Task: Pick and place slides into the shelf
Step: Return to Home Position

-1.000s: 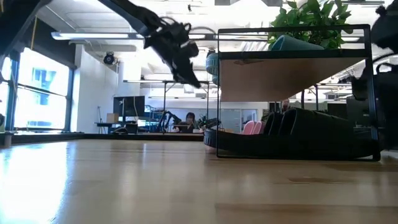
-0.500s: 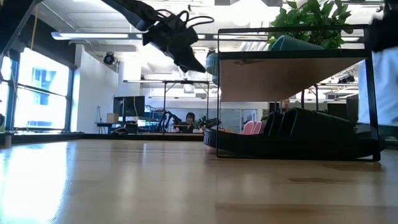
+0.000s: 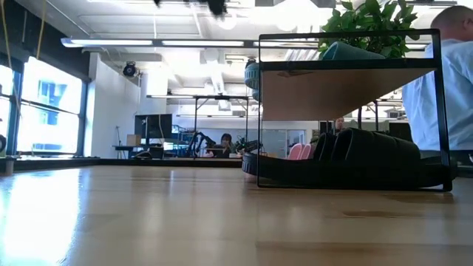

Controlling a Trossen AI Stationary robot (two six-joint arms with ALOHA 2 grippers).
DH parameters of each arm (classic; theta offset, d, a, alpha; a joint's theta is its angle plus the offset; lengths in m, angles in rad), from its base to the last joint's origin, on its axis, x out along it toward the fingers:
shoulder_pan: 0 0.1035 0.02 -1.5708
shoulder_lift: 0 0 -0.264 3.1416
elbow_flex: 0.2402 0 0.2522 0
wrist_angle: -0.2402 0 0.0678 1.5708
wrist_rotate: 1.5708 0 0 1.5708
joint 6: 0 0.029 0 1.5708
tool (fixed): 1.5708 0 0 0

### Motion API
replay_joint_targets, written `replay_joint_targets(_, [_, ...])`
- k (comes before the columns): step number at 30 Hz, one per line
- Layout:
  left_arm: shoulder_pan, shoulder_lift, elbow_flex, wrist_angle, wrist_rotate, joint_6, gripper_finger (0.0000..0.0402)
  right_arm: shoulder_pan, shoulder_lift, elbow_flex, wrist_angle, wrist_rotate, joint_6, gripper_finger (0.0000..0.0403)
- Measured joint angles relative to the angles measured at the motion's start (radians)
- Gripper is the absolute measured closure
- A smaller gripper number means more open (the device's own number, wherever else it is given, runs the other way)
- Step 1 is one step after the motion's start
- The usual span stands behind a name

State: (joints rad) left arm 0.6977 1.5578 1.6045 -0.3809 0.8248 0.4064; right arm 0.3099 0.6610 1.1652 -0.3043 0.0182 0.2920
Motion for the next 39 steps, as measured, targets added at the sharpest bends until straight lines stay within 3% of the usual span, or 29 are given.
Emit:
replay_joint_targets(3, [-0.018, -0.138, 0.001, 0.090, -0.084, -0.058, 0.0401, 0.000, 0.012, 0.157, 0.018, -0.017, -0.288, 0.0403])
replay_joint_targets(6, [-0.020, -0.265, 0.001, 0.115, -0.220, -0.117, 0.0401, -0.001, 0.010, 0.290, -0.004, -0.026, -0.451, 0.0403])
replay_joint_targets(11, [-0.018, -0.442, 0.001, 0.071, -0.453, -0.158, 0.0401, -0.001, -0.002, 0.445, -0.122, 0.010, -0.511, 0.0403])
replay_joint_targets(16, [-0.020, -0.583, 0.001, 0.017, -0.572, -0.185, 0.0402, -0.002, -0.055, 0.518, -0.258, 0.012, -0.456, 0.0403])
replay_joint_targets(20, [-0.020, -0.673, 0.000, -0.092, -0.648, -0.211, 0.0402, -0.039, -0.145, 0.417, -0.263, 0.078, -0.404, 0.0403])
replay_joint_targets(26, [-0.020, -0.811, -0.084, -0.163, -0.702, -0.232, 0.0402, -0.169, -0.263, 0.096, -0.093, 0.086, -0.309, 0.0403])
replay_joint_targets(33, [-0.019, -0.996, -0.357, -0.074, -0.768, -0.269, 0.0402, -0.282, -0.256, -0.244, 0.260, 0.109, -0.312, 0.0403])
replay_joint_targets(39, [-0.019, -1.114, -0.602, 0.097, -0.755, -0.326, 0.0402, -0.292, -0.281, -0.341, 0.289, 0.330, -0.429, 0.0403])
